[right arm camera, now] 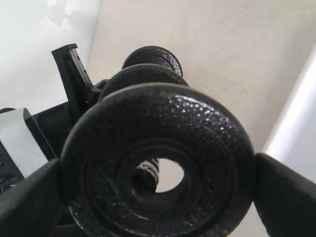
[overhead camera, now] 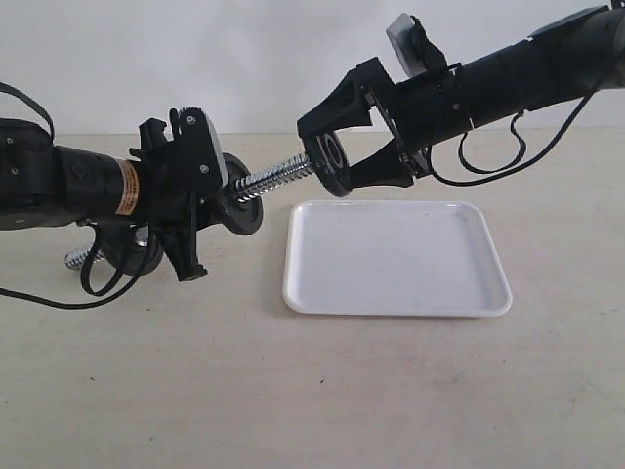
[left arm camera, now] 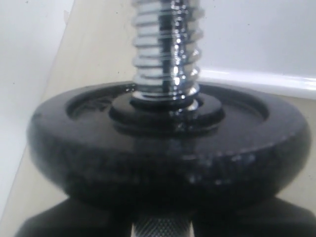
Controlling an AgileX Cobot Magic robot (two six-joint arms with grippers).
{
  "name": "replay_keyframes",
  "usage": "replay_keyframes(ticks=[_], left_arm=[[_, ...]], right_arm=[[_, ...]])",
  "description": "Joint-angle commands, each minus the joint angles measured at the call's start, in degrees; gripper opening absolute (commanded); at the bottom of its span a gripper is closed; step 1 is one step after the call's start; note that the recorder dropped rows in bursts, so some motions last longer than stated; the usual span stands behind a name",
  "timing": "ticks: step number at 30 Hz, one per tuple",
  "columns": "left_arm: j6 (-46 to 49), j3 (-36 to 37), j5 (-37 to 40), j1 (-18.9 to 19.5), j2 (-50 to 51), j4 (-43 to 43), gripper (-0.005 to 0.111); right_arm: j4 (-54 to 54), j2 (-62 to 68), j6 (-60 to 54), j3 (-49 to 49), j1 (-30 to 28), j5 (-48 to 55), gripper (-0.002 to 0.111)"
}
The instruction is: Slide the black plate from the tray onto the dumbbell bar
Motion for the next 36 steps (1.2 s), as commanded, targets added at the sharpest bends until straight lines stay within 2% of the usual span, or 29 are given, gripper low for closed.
replay_keyframes(ticks=[1, 4, 14, 36], left_arm=[[-1.15, -2.32, -34.35, -0.57, -3.0, -4.13, 0.004], [-0.64, -2.32, -31.29, -0.57, -3.0, -6.17, 0.004], [0.17, -2.32, -32.62, -0.57, -3.0, -5.19, 0.004], [-3.2, -2.32, -37.13, -0.57, -3.0, 5.84, 0.004]], right_arm=[[3.41, -1.61, 2.14, -0.49, 1.63, 1.87, 0.0], [3.32, -1.61, 3.67, -0.49, 2.58, 1.87, 0.0], [2.1, -2.9, 4.35, -0.49, 2.86, 1.87, 0.0], [1.63, -2.9, 4.34, -0.49, 2.61, 1.87, 0.0]])
